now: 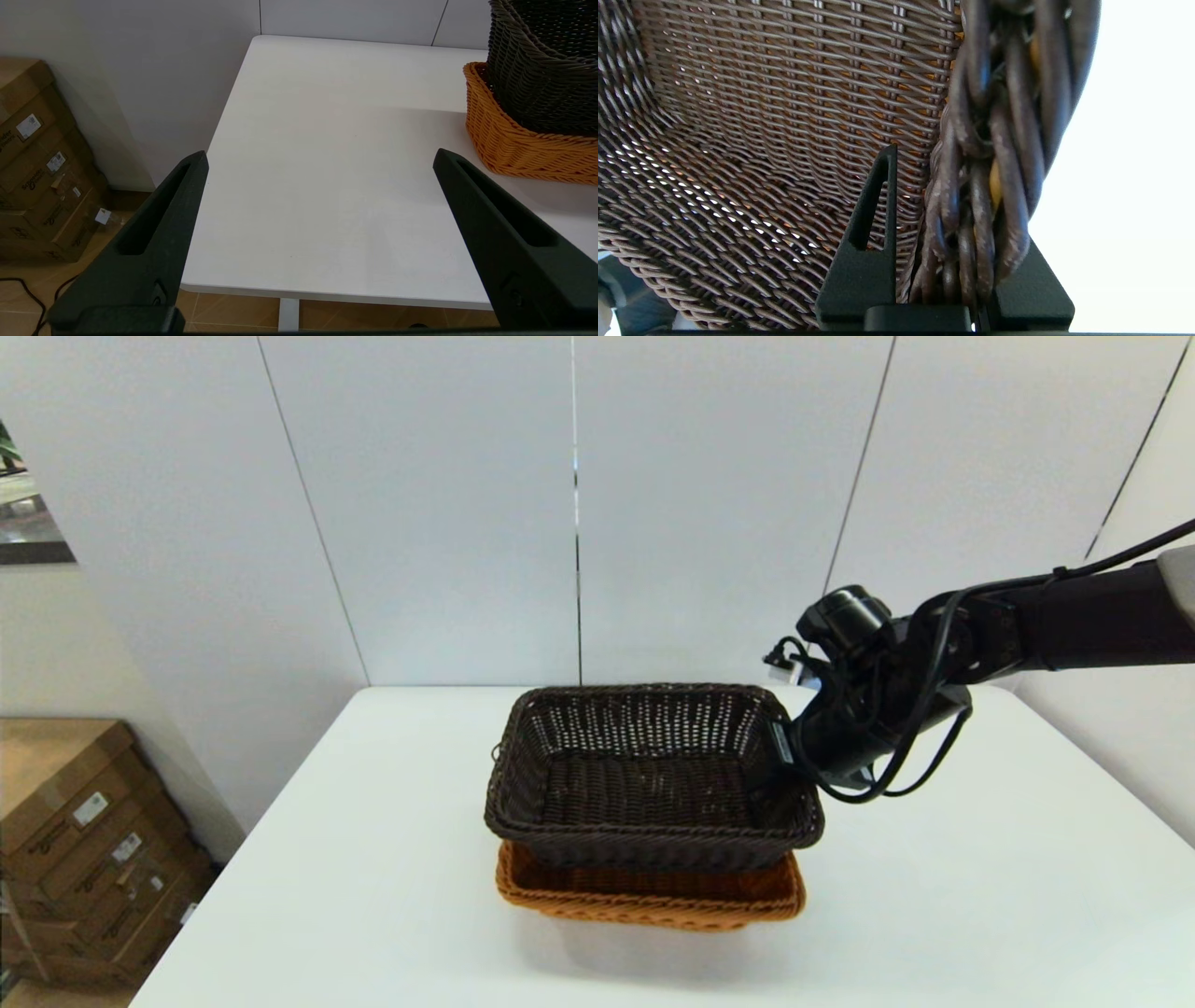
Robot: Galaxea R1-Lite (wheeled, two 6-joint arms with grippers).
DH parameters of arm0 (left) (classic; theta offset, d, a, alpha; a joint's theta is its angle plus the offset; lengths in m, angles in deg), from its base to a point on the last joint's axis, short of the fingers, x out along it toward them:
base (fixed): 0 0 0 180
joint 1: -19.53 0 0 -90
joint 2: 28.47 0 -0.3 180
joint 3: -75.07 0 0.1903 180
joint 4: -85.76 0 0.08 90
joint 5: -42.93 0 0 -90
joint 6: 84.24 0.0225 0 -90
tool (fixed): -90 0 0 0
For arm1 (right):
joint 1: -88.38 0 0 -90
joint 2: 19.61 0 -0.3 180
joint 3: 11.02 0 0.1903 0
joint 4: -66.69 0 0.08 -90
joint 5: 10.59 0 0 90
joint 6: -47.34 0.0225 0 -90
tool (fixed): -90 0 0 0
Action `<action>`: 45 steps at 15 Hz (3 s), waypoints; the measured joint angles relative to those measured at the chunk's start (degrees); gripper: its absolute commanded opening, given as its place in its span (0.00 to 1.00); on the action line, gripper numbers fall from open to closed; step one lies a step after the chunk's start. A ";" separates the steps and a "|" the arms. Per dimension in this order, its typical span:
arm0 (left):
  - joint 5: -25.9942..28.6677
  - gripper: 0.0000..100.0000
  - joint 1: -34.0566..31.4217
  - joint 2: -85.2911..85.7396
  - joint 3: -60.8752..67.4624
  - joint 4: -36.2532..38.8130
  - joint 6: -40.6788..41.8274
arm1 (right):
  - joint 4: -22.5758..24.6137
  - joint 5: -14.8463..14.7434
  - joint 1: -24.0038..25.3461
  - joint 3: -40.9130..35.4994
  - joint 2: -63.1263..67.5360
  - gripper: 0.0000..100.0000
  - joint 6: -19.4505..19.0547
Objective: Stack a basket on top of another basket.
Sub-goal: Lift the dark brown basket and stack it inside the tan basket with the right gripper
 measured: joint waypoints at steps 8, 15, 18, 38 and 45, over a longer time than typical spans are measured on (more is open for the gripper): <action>0.05 1.00 0.00 0.00 -0.02 -0.02 0.02 | -0.02 -0.11 -0.13 -1.62 1.07 0.00 -2.76; 0.02 1.00 0.00 0.00 -0.05 0.00 0.02 | -0.02 -0.41 -0.57 -2.23 1.95 0.00 -2.86; 0.05 1.00 0.00 0.00 -0.05 -0.02 0.00 | -0.02 -0.55 -0.72 -2.29 2.40 0.00 -2.95; 0.05 1.00 0.00 0.00 -0.02 0.00 -0.02 | 0.00 -0.57 -1.44 -2.06 2.78 1.00 -2.54; 0.05 1.00 0.02 0.00 -0.02 0.00 0.02 | -0.24 -0.89 -1.73 -2.43 1.24 1.00 -2.78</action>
